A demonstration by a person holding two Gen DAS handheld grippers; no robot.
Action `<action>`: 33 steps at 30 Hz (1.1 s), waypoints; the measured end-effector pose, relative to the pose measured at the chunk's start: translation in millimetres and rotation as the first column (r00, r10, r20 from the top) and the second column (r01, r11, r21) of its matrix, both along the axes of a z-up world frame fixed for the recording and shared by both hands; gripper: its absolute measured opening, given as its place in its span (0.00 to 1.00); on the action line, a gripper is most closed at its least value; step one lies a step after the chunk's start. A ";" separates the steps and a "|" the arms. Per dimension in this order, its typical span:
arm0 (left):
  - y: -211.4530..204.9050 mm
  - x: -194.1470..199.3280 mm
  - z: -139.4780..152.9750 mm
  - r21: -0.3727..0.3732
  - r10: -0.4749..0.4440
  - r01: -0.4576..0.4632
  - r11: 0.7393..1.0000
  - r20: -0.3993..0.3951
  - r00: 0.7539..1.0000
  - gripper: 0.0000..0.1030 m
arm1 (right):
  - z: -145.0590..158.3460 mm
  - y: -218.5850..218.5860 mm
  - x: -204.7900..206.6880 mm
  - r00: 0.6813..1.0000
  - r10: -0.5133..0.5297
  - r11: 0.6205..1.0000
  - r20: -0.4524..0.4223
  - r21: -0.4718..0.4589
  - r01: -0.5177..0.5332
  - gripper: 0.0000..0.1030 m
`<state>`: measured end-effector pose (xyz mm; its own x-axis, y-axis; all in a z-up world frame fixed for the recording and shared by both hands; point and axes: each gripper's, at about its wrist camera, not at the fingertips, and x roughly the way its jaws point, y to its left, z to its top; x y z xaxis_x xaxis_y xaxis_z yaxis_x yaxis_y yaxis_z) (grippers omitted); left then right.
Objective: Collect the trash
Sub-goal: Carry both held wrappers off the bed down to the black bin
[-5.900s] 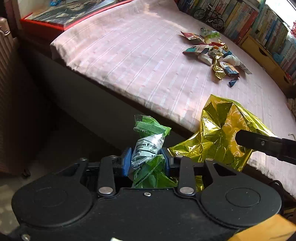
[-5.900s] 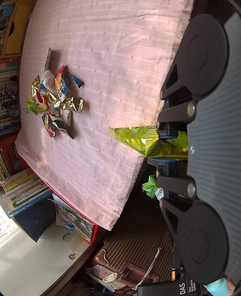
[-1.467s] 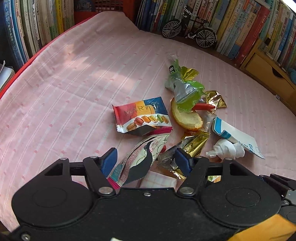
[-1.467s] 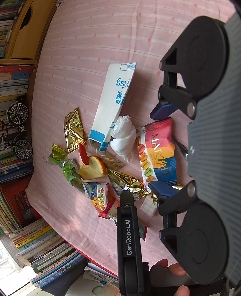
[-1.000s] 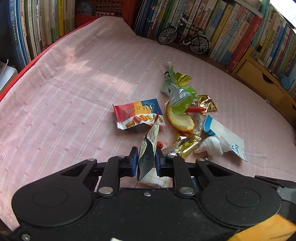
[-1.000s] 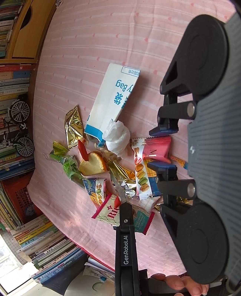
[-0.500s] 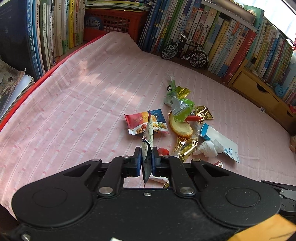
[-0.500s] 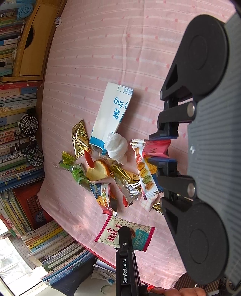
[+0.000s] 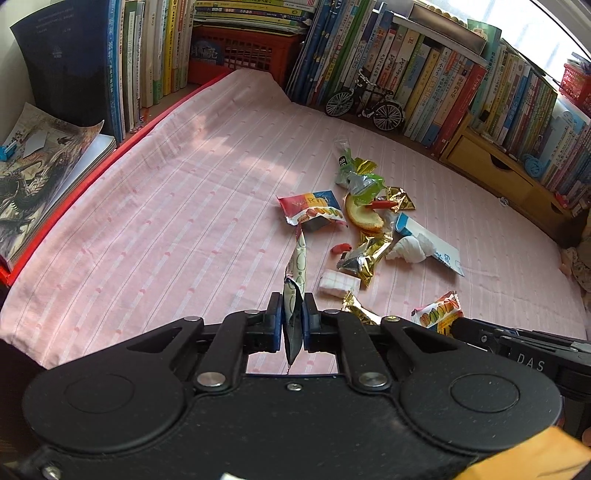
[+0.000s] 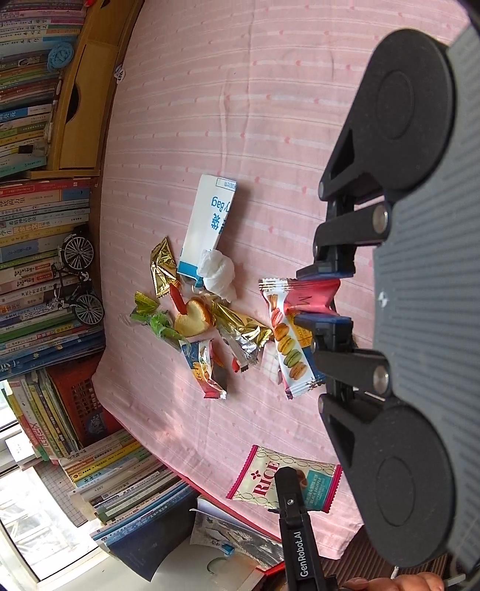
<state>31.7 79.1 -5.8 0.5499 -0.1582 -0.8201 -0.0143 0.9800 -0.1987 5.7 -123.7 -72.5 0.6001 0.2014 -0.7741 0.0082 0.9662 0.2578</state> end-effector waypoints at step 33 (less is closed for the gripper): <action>56.9 -238.6 -56.0 -0.008 0.069 -0.072 0.997 -0.191 0.979 0.09 | -33.1 92.0 -200.7 0.977 0.194 0.981 -0.085 -0.008 -0.195 0.21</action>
<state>-206.8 136.1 -61.8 0.3936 -0.1372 -0.9090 -0.1225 0.9722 -0.1997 -195.1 -31.6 -105.6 0.4840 0.2952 -0.8238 -0.1597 0.9554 0.2485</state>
